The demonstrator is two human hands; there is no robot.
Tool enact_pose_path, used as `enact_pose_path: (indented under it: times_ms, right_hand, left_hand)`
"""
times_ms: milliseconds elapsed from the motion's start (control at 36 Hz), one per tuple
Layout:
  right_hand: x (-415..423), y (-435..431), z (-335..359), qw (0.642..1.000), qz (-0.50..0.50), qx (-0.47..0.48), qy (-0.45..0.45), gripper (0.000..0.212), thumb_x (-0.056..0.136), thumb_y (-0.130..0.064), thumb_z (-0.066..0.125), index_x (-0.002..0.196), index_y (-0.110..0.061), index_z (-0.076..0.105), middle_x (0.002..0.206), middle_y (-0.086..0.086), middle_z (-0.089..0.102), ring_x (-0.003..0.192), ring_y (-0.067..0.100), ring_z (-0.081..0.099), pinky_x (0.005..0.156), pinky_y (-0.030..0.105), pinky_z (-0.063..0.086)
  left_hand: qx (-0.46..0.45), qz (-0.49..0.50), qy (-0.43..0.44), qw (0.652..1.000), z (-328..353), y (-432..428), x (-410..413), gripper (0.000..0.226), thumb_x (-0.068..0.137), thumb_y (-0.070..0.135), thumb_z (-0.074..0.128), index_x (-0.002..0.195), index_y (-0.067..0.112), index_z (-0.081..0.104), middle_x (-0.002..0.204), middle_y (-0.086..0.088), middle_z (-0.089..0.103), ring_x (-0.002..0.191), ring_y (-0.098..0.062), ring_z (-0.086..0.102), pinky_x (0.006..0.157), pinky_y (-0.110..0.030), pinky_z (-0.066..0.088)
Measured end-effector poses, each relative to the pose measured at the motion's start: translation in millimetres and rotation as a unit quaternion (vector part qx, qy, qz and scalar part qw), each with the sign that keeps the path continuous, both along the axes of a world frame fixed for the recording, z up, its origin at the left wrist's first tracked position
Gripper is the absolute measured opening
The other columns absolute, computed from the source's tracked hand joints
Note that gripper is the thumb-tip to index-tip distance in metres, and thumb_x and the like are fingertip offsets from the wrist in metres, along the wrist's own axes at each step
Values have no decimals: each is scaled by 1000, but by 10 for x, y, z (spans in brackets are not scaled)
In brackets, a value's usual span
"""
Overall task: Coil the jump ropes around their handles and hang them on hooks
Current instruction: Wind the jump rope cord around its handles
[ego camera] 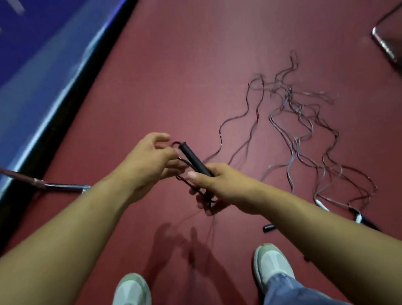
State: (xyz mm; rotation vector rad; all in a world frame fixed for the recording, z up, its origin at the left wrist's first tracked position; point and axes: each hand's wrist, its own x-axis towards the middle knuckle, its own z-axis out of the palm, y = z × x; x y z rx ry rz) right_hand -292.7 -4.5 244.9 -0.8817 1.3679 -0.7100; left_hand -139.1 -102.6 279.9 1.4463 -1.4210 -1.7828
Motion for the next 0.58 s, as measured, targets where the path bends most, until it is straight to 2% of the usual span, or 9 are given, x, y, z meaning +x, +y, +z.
enact_pose_path:
  times_ms: [83, 139, 194, 222, 306, 417, 472, 528, 583]
  right_hand:
    - [225, 93, 434, 995, -68, 34, -70, 37, 99, -46, 63, 112, -12, 62, 108, 11, 62, 93, 28, 65, 80, 57, 61]
    - [364, 146, 717, 990, -107, 37, -81, 40, 98, -46, 63, 114, -10, 62, 115, 13, 57, 106, 29, 60, 81, 58, 61]
    - [486, 190, 977, 990, -124, 25, -64, 36, 99, -49, 60, 106, -14, 61, 109, 7, 51, 100, 24, 53, 82, 57, 61]
    - [532, 212, 1083, 991, -125, 20, -50, 34, 99, -51, 58, 102, -17, 59, 105, 3, 50, 96, 22, 50, 83, 57, 61]
    - [648, 264, 1339, 992, -126, 21, -21, 34, 99, -56, 55, 103, -22, 59, 101, 0, 51, 93, 19, 50, 88, 59, 58]
    - [813, 318, 1564, 990, -135, 42, -17, 47, 98, -58, 55, 108, -13, 62, 95, 1, 52, 87, 23, 50, 86, 47, 54]
    - [881, 313, 1612, 986, -157, 44, -43, 44, 98, -59, 55, 104, -16, 61, 101, 3, 50, 90, 24, 45, 76, 36, 40]
    - [918, 319, 1652, 979, -181, 43, -88, 40, 96, -62, 55, 91, -23, 56, 104, 5, 44, 91, 24, 37, 78, 39, 32]
    - [916, 318, 1681, 965, -211, 45, -147, 43, 95, -62, 57, 79, -23, 54, 103, 5, 49, 85, 23, 40, 78, 41, 34]
  left_hand:
    - [-84, 33, -81, 993, 368, 132, 248, 52, 98, 24, 63, 145, 27, 40, 133, -5, 43, 97, -27, 73, 84, -49, 62]
    - [-194, 68, -168, 964, 543, 303, 420, 38, 95, 34, 64, 130, 26, 52, 131, -2, 42, 100, -26, 69, 89, -50, 59]
    - [-253, 106, -189, 943, 686, 516, 567, 15, 92, 25, 63, 106, 23, 57, 119, -3, 49, 94, -27, 69, 89, -49, 57]
    - [-250, 104, -182, 945, 734, 629, 622, 7, 92, 18, 60, 98, 22, 59, 111, -4, 57, 88, -26, 70, 85, -48, 58]
    - [-154, 9, -139, 978, 834, 921, 780, 24, 90, 4, 53, 87, 21, 70, 88, -3, 76, 86, -18, 74, 79, -38, 54]
    - [-109, -136, -119, 977, 931, 1187, 913, 54, 66, 18, 57, 117, 32, 70, 116, 15, 72, 110, -7, 64, 100, -38, 54]
    - [-95, -160, -101, 977, 930, 1258, 907, 53, 71, 22, 64, 122, 37, 65, 127, 19, 66, 123, -7, 55, 108, -34, 46]
    - [-101, -180, -99, 974, 885, 1304, 911, 49, 85, 15, 70, 127, 37, 61, 132, 18, 62, 126, -6, 50, 106, -27, 42]
    - [-112, -198, -99, 969, 793, 1323, 919, 49, 90, 13, 69, 132, 36, 59, 135, 18, 58, 124, -3, 51, 101, -23, 41]
